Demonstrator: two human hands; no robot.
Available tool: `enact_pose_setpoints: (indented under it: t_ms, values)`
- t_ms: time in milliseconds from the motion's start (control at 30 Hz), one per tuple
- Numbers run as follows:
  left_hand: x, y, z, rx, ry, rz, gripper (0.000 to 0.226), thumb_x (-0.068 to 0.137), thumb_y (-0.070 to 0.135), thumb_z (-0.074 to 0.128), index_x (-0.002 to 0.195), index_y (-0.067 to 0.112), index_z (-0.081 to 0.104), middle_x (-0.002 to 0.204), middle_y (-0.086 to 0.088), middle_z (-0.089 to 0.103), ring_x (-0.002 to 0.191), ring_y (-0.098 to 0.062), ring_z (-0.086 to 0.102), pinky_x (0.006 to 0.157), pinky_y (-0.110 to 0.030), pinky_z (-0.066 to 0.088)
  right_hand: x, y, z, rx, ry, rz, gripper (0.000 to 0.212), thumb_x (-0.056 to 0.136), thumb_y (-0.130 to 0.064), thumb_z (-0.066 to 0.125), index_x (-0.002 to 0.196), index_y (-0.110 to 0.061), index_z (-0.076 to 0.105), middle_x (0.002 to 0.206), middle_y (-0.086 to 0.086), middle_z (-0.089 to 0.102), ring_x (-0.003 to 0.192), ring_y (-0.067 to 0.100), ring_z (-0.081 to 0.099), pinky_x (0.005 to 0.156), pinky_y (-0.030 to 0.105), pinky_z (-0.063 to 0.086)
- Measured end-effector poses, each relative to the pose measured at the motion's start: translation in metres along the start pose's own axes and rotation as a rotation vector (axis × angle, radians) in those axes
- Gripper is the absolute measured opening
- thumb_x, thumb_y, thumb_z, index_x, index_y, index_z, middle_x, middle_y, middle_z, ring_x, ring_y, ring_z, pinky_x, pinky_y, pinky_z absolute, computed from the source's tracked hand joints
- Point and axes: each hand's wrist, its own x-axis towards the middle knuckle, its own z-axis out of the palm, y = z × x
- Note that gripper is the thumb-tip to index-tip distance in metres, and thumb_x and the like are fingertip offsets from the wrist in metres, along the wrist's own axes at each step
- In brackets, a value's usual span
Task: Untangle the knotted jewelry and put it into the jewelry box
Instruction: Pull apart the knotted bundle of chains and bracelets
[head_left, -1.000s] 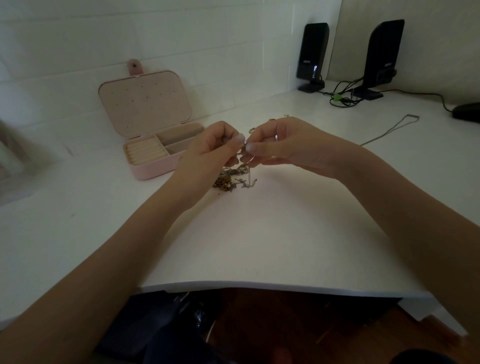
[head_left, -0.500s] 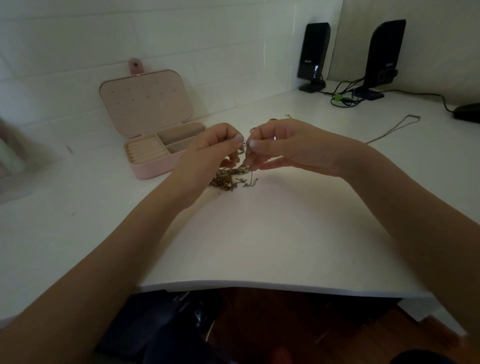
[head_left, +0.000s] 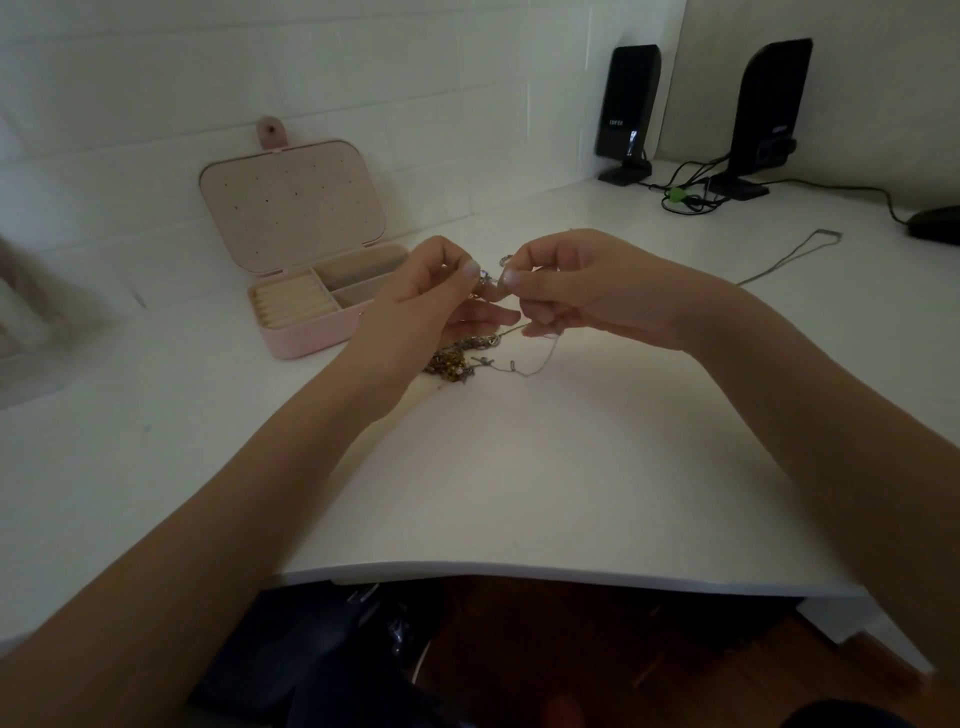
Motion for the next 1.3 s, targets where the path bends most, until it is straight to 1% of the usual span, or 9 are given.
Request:
enact_pose_setpoints:
  t_ms: [200, 333, 467, 600, 733, 867, 1033, 1200, 1300]
  values:
    - [-0.0008, 0.0033, 0.0003, -0.043, 0.067, -0.028, 0.021, 0.103, 0.014, 0.038, 0.083, 0.014, 0.042, 0.073, -0.003, 0.068, 0.065, -0.017, 0.069, 0.065, -0.028, 0.056, -0.002, -0.0003, -0.005, -0.034, 0.044, 0.031, 0.014, 0.094, -0.027, 0.058, 0.091, -0.015, 0.064, 0.059, -0.008, 0.049, 0.048, 0.006, 0.042, 0.068, 0.021, 0.051]
    - [0.0, 0.0052, 0.0009, -0.082, 0.106, -0.033, 0.023, 0.104, 0.014, 0.034, 0.082, 0.014, 0.04, 0.077, -0.002, 0.071, 0.082, -0.021, 0.071, 0.073, -0.029, 0.056, -0.0018, 0.0006, -0.0064, -0.037, 0.056, 0.015, 0.014, 0.094, -0.027, 0.058, 0.092, -0.015, 0.065, 0.056, -0.008, 0.05, 0.049, 0.006, 0.042, 0.066, 0.021, 0.051]
    - [0.0015, 0.0092, 0.0003, -0.204, 0.166, -0.053, 0.023, 0.105, 0.014, 0.031, 0.083, 0.014, 0.038, 0.071, -0.006, 0.071, 0.078, -0.025, 0.072, 0.079, -0.033, 0.057, -0.0018, 0.0007, -0.0078, -0.01, 0.073, 0.009, 0.024, 0.089, -0.03, 0.061, 0.099, -0.01, 0.067, 0.055, -0.008, 0.05, 0.058, 0.011, 0.044, 0.07, 0.021, 0.053]
    - [0.002, 0.0094, 0.0002, -0.201, 0.217, -0.057, 0.021, 0.105, 0.015, 0.032, 0.085, 0.014, 0.039, 0.066, -0.004, 0.069, 0.075, -0.022, 0.071, 0.074, -0.031, 0.058, -0.0043, -0.0015, -0.0089, 0.015, 0.044, 0.014, 0.038, 0.074, -0.039, 0.066, 0.1, -0.012, 0.071, 0.059, -0.006, 0.052, 0.061, 0.01, 0.048, 0.072, 0.021, 0.054]
    - [0.0026, 0.0048, -0.0026, -0.065, 0.311, 0.03, 0.02, 0.105, 0.016, 0.033, 0.086, 0.015, 0.039, 0.063, 0.003, 0.067, 0.071, -0.016, 0.07, 0.071, -0.029, 0.058, -0.0053, -0.0005, -0.0089, -0.048, 0.018, 0.021, 0.029, 0.071, -0.036, 0.072, 0.093, -0.017, 0.073, 0.063, -0.001, 0.055, 0.063, 0.012, 0.05, 0.077, 0.028, 0.055]
    - [0.0042, 0.004, -0.0036, -0.15, 0.343, 0.037, 0.02, 0.105, 0.017, 0.032, 0.086, 0.014, 0.037, 0.069, -0.001, 0.071, 0.078, -0.021, 0.072, 0.071, -0.03, 0.057, -0.0047, 0.002, -0.0088, -0.106, 0.033, 0.015, 0.027, 0.074, -0.039, 0.07, 0.092, -0.02, 0.076, 0.068, 0.002, 0.063, 0.068, 0.013, 0.058, 0.073, 0.024, 0.053]
    - [0.0041, 0.0069, -0.0025, -0.269, 0.341, -0.005, 0.017, 0.105, 0.018, 0.032, 0.091, 0.011, 0.037, 0.066, -0.003, 0.07, 0.073, -0.022, 0.072, 0.071, -0.033, 0.059, -0.0027, 0.0045, -0.0095, -0.108, 0.07, 0.038, 0.02, 0.08, -0.028, 0.07, 0.095, -0.014, 0.075, 0.082, 0.005, 0.075, 0.084, 0.02, 0.069, 0.083, 0.027, 0.057]
    - [0.0034, 0.0081, -0.0014, -0.303, 0.351, -0.013, 0.015, 0.105, 0.019, 0.032, 0.097, 0.009, 0.039, 0.065, -0.004, 0.068, 0.072, -0.023, 0.072, 0.065, -0.032, 0.058, -0.0041, 0.0021, -0.0051, -0.099, 0.03, 0.06, 0.031, 0.067, -0.034, 0.074, 0.09, -0.012, 0.07, 0.082, 0.005, 0.075, 0.08, 0.02, 0.071, 0.09, 0.036, 0.055]
    - [0.0032, 0.0077, -0.0002, -0.312, 0.346, -0.023, 0.015, 0.105, 0.019, 0.032, 0.097, 0.009, 0.039, 0.065, -0.005, 0.067, 0.072, -0.023, 0.072, 0.063, -0.032, 0.058, -0.0028, 0.0035, -0.0041, -0.11, 0.018, 0.069, 0.018, 0.075, -0.027, 0.074, 0.084, -0.014, 0.067, 0.079, 0.005, 0.075, 0.077, 0.019, 0.07, 0.088, 0.035, 0.056]
